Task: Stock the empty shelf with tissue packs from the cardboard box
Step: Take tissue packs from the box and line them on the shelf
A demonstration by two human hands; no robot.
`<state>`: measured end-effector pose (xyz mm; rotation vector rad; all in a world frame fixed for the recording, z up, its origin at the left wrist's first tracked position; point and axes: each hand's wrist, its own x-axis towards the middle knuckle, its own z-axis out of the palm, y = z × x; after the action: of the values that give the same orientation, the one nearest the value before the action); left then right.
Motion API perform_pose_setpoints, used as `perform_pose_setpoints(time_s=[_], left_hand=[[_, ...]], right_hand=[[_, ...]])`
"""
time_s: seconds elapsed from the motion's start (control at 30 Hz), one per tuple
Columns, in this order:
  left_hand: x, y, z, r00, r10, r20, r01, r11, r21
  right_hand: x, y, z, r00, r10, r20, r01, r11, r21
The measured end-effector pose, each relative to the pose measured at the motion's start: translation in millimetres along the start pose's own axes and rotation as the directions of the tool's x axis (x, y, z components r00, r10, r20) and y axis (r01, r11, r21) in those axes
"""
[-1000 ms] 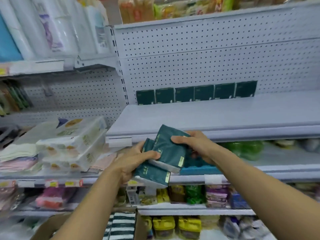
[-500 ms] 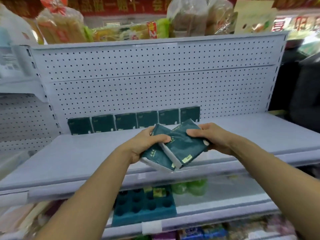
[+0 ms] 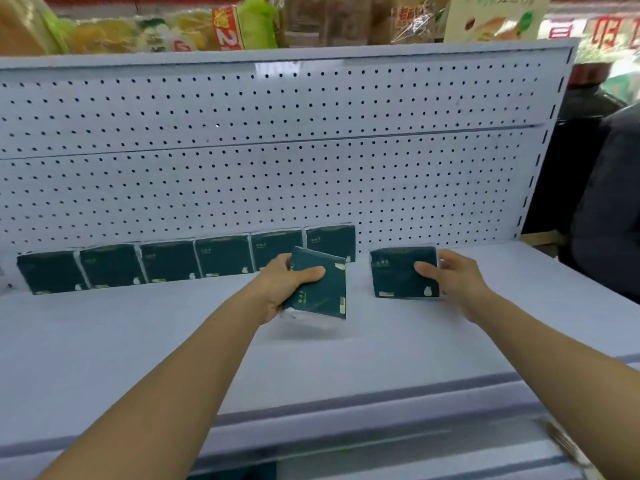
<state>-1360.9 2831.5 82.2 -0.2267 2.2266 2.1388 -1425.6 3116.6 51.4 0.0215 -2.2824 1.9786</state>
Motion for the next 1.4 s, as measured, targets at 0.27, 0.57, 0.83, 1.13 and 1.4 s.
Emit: perform_pose_setpoints(time_s=[0.27, 0.57, 0.83, 1.13, 1.4], left_hand=[[61, -2, 1, 1.000, 0.013, -0.019, -0.012, 0.998, 0.055], [116, -3, -5, 0.995, -0.007, 0.095, -0.006, 0.992, 0.127], [135, -4, -9, 0.992, -0.006, 0.124, -0.004, 0.996, 0.085], [131, -3, -5, 0.995, -0.010, 0.096, 0.001, 0.996, 0.093], [108, 19, 24, 0.964, 0.048, 0.263, -0.095, 0.981, 0.172]], right_hand=[[77, 20, 3, 0.998, -0.034, -0.058, 0.027, 0.993, -0.117], [134, 25, 30, 0.992, -0.101, -0.075, 0.091, 0.988, -0.126], [151, 27, 44, 0.985, -0.133, -0.107, 0.120, 0.986, -0.120], [147, 30, 50, 0.967, -0.152, -0.206, 0.108, 0.972, -0.211], [82, -29, 63, 0.883, -0.081, 0.462, 0.192, 0.961, -0.198]])
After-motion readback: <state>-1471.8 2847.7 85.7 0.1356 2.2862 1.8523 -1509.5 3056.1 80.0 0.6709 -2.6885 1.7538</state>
